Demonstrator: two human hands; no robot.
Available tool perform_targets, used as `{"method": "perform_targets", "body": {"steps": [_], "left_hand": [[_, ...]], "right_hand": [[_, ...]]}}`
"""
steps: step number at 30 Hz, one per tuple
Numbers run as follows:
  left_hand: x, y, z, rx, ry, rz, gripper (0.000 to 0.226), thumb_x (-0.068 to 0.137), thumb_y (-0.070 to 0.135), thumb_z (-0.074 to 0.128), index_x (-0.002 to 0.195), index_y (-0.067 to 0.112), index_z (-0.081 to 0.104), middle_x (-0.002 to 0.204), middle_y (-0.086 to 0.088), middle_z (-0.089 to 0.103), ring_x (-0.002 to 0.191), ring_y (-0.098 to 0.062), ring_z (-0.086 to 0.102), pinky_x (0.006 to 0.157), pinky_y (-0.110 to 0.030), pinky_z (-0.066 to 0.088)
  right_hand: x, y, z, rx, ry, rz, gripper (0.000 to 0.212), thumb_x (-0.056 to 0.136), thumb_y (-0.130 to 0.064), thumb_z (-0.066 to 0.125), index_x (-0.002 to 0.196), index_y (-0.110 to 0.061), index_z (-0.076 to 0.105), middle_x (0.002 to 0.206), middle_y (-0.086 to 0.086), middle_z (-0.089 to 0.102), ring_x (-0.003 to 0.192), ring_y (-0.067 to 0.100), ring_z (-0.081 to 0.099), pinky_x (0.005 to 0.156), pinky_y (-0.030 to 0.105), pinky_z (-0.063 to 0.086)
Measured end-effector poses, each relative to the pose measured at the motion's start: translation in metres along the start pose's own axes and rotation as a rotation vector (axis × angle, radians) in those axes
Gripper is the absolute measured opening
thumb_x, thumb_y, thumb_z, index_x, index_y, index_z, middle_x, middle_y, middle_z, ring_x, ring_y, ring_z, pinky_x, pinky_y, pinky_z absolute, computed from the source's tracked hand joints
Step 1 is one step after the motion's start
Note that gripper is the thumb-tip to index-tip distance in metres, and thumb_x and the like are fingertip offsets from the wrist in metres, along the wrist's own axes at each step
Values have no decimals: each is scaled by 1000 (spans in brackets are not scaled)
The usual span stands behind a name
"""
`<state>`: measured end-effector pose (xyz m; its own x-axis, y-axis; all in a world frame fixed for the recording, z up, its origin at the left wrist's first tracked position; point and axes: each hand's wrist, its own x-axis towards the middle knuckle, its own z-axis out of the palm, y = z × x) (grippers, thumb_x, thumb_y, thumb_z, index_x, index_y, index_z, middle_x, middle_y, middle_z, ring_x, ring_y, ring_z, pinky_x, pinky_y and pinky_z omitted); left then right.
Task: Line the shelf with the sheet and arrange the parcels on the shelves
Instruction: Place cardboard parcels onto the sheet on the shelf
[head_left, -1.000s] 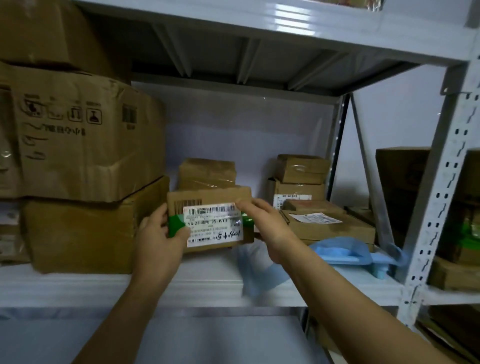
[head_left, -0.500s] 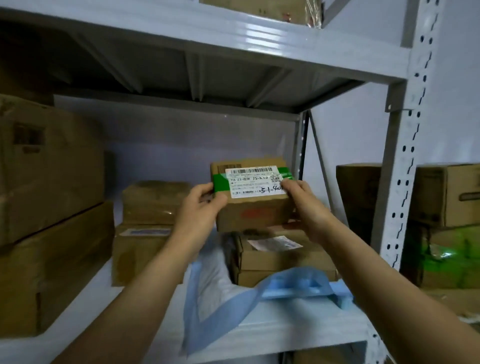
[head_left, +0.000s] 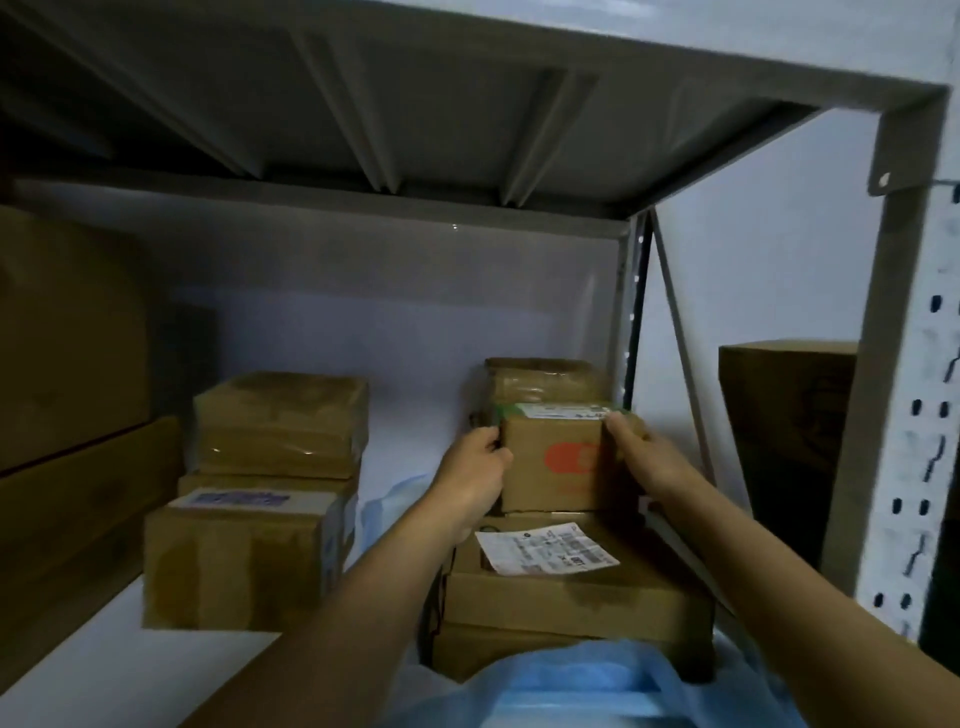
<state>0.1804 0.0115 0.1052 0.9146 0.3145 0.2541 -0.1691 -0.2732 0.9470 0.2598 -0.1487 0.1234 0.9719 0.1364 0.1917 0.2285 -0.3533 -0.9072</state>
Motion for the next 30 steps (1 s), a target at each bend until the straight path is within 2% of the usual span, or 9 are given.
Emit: {"method": "perform_targets", "body": {"steps": [3,7,11,15,18,21,23,27,30], "left_hand": [[-9,-4,-9,-1,-4,34,33,97,14,46,129,15,53,130,-1,59,121,-19,54,103,-34,44],[-34,-6,-48,46,331,206,37,92,12,57,129,11,53,130,-2,55,123,-17,51,103,-28,39],[-65,-23,-123,119,723,264,23,90,9,59,111,18,60,115,-4,60,106,-20,57,92,-31,46],[-73,-53,-195,317,879,-38,26,93,23,54,118,15,56,122,-6,55,114,-26,52,98,-42,43],[-70,-71,-226,473,679,-170,44,86,39,61,122,14,55,127,-11,54,113,-29,53,96,-41,45],[-69,-71,-237,583,299,-82,72,54,66,71,115,32,56,122,1,54,112,-20,53,96,-42,48],[-61,-70,-240,788,107,-83,91,46,68,73,126,34,45,131,3,42,123,-20,41,105,-44,40],[-41,-71,-241,1022,-87,-103,105,53,65,76,139,37,24,146,5,23,137,-23,21,114,-46,23],[-36,-65,-240,1167,-192,-123,110,57,71,70,146,37,13,156,5,10,143,-27,9,116,-50,17]], "right_hand": [[2,1,5,-5,144,-36,55,91,-53,48,123,-9,54,117,11,59,109,31,56,82,36,44],[-14,-26,25,-112,574,-368,40,87,-42,57,118,-16,53,118,9,54,104,25,54,87,47,51],[-39,-72,81,29,271,-590,18,88,-29,59,104,-21,57,108,7,59,98,25,59,90,48,50],[-48,-96,149,-122,-91,-581,52,91,-34,58,137,-14,44,131,8,53,116,22,54,101,41,45],[-39,-105,198,-288,-263,-578,84,84,-39,67,150,-17,20,153,9,27,136,27,36,110,41,36],[-16,-116,227,-457,-317,-577,103,75,-44,74,152,-23,9,159,6,6,144,30,16,115,45,26],[2,-123,238,-529,-335,-561,111,70,-52,75,152,-27,4,160,5,-3,146,33,8,116,52,21],[39,-131,247,-609,-384,-493,117,69,-58,73,152,-25,-1,160,8,-6,146,32,-6,117,57,8],[54,-131,247,-662,-497,-451,116,66,-59,73,152,-20,6,159,11,7,145,33,5,117,54,14]]}}
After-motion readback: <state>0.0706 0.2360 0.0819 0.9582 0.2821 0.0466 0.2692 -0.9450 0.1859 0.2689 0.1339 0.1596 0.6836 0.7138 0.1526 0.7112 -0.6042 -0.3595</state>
